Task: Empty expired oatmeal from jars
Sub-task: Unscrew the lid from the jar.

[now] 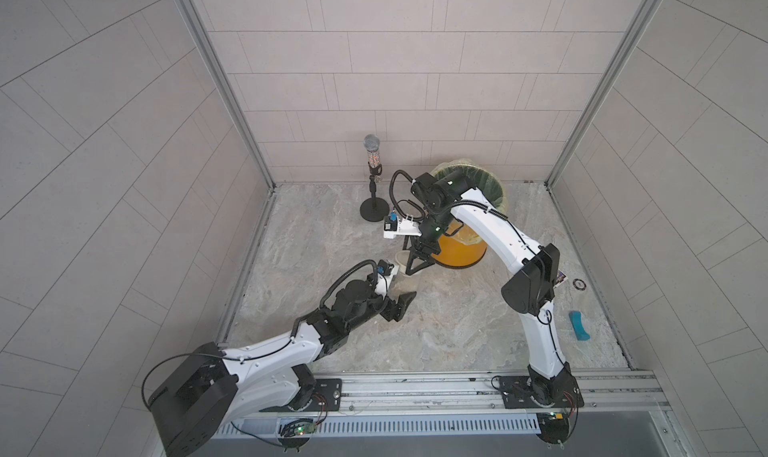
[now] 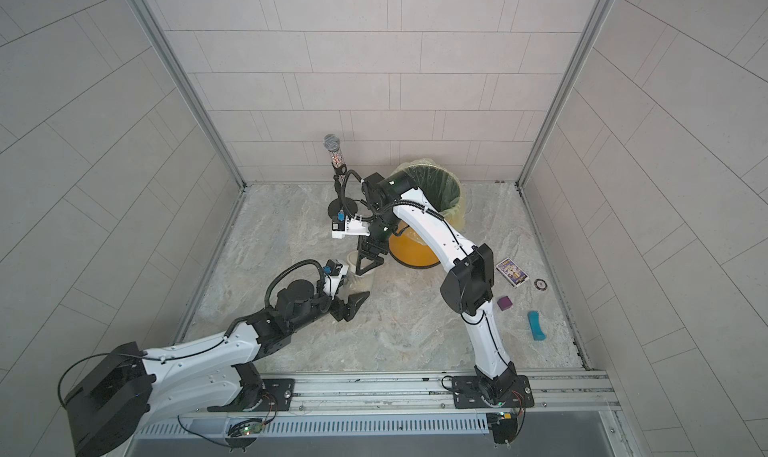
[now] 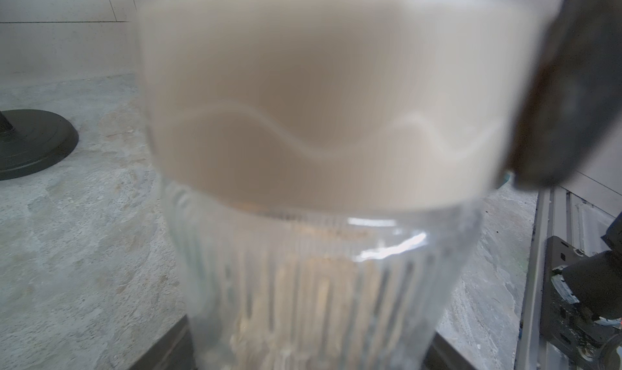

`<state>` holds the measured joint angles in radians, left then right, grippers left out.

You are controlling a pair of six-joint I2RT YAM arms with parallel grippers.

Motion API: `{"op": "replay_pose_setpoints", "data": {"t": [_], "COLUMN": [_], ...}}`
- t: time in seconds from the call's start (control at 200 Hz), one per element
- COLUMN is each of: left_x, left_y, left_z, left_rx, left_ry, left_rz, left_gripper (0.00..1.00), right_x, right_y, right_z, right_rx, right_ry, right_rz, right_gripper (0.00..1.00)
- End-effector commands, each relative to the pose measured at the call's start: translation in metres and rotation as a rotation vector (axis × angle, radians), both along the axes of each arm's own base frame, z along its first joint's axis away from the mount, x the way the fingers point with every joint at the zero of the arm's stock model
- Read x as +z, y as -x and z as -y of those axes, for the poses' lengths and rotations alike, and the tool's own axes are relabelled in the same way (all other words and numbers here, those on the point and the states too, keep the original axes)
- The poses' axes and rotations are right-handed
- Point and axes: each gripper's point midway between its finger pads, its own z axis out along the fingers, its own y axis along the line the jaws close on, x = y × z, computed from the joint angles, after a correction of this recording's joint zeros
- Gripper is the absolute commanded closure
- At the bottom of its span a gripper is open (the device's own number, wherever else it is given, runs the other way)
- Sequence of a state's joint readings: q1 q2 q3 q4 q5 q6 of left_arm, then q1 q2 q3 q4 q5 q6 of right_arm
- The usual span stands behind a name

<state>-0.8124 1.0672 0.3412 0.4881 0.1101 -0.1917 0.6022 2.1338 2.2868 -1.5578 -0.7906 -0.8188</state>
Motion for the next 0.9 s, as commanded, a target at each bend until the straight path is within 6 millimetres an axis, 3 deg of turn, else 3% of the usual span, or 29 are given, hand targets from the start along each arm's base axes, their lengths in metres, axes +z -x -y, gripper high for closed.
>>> {"op": "replay_pose_setpoints", "data": {"t": [0.0,0.27,0.455,0.58,0.595,0.61,0.896], "left_x": [0.069,0.071,0.071,0.072,0.072,0.071,0.075], "left_y": [-0.013,-0.014,-0.015,-0.015,-0.015,-0.015,-0.015], "left_z": [0.004,0.003,0.005,0.005,0.005,0.005,0.003], "left_rx": [0.039,0.040,0.040,0.037,0.036,0.036,0.040], "left_ry": [0.172,0.172,0.168,0.166,0.165,0.164,0.164], "left_rz": [0.123,0.130,0.132,0.135,0.135,0.135,0.145], "left_gripper": [1.00,1.00,1.00,1.00,1.00,1.00,1.00], "right_x": [-0.005,-0.015,-0.013,-0.010,-0.009,-0.008,0.012], "right_y": [0.042,0.042,0.033,0.029,0.030,0.030,0.020], "right_z": [0.035,0.053,0.045,0.037,0.036,0.035,0.014], "right_rx": [0.141,0.252,0.190,0.104,0.097,0.091,-0.142], "right_ry": [0.124,0.184,0.193,0.187,0.184,0.177,0.138], "right_rz": [-0.086,0.005,0.000,-0.055,-0.060,-0.068,-0.189], "right_gripper": [0.50,0.48,0.41,0.23,0.06,0.00,0.01]}}
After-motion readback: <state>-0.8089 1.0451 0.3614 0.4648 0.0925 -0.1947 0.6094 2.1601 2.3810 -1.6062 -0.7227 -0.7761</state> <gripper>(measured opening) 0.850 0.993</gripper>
